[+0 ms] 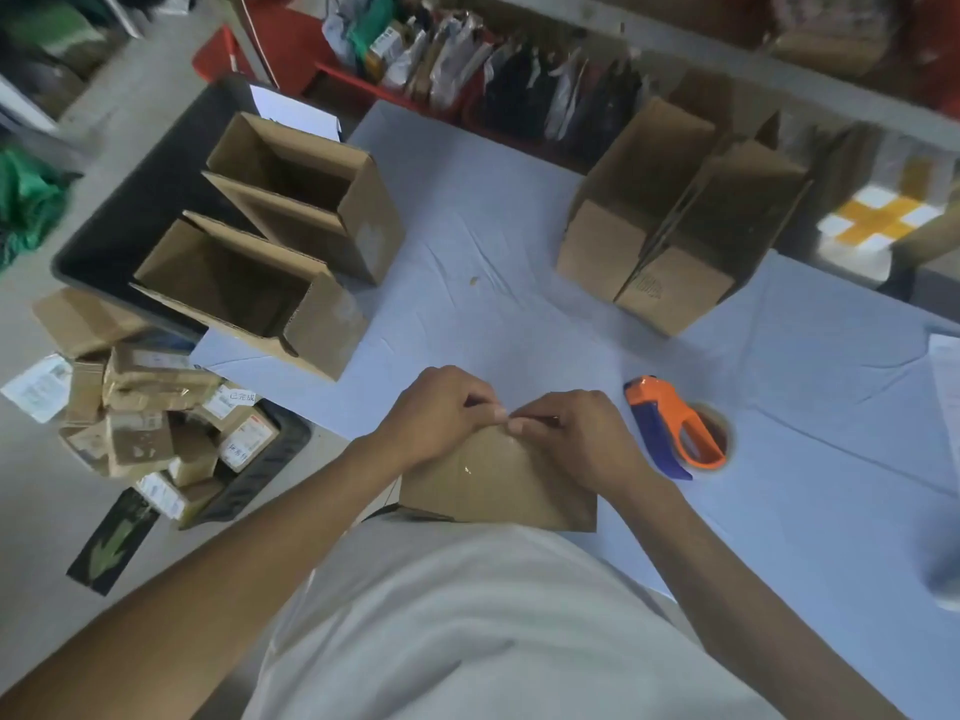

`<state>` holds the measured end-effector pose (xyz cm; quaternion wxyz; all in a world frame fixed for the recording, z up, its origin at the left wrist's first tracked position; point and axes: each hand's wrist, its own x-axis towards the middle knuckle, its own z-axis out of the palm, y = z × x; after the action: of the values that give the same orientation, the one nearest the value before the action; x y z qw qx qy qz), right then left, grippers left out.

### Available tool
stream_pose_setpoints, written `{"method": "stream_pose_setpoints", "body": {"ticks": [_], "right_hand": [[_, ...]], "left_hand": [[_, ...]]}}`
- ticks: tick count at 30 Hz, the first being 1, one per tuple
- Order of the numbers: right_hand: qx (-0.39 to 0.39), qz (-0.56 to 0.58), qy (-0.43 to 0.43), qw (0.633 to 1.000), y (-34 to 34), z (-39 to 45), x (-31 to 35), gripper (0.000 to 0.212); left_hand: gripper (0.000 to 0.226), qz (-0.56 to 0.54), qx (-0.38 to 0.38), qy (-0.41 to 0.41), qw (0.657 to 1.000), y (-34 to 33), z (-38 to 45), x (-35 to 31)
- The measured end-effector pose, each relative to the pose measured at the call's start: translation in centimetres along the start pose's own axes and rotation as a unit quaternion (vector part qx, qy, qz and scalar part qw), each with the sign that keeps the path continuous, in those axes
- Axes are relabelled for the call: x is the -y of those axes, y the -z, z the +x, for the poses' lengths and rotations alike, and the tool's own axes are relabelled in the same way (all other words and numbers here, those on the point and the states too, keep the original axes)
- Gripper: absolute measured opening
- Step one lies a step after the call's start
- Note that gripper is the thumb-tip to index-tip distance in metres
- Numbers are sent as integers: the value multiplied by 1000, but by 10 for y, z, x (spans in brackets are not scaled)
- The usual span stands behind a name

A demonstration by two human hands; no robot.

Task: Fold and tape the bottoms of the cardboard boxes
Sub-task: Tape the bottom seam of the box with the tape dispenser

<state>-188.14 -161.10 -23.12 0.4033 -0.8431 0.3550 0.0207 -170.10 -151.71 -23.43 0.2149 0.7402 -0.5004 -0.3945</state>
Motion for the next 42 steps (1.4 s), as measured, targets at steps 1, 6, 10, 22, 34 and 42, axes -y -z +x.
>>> {"method": "stream_pose_setpoints", "body": {"ticks": [1, 6, 10, 22, 34, 42], "right_hand": [[11, 12, -15, 1000, 3, -2, 0, 23], [57, -20, -42, 997, 19, -4, 5, 35], [51, -3, -52, 997, 19, -3, 3, 38], [-131, 141, -54, 980, -4, -2, -3, 8], [-149, 113, -81, 979, 10, 21, 8, 8], [-164, 185, -107, 963, 18, 35, 8, 11]], "left_hand": [[18, 6, -4, -5, 1000, -3, -2, 0], [17, 84, 44, -40, 995, 2, 0, -9], [29, 91, 87, -47, 991, 9, 7, -11], [12, 68, -71, -26, 995, -3, 7, -9], [12, 120, -54, -68, 989, 14, 30, -16], [23, 152, -87, -80, 981, 18, 38, -19]]}}
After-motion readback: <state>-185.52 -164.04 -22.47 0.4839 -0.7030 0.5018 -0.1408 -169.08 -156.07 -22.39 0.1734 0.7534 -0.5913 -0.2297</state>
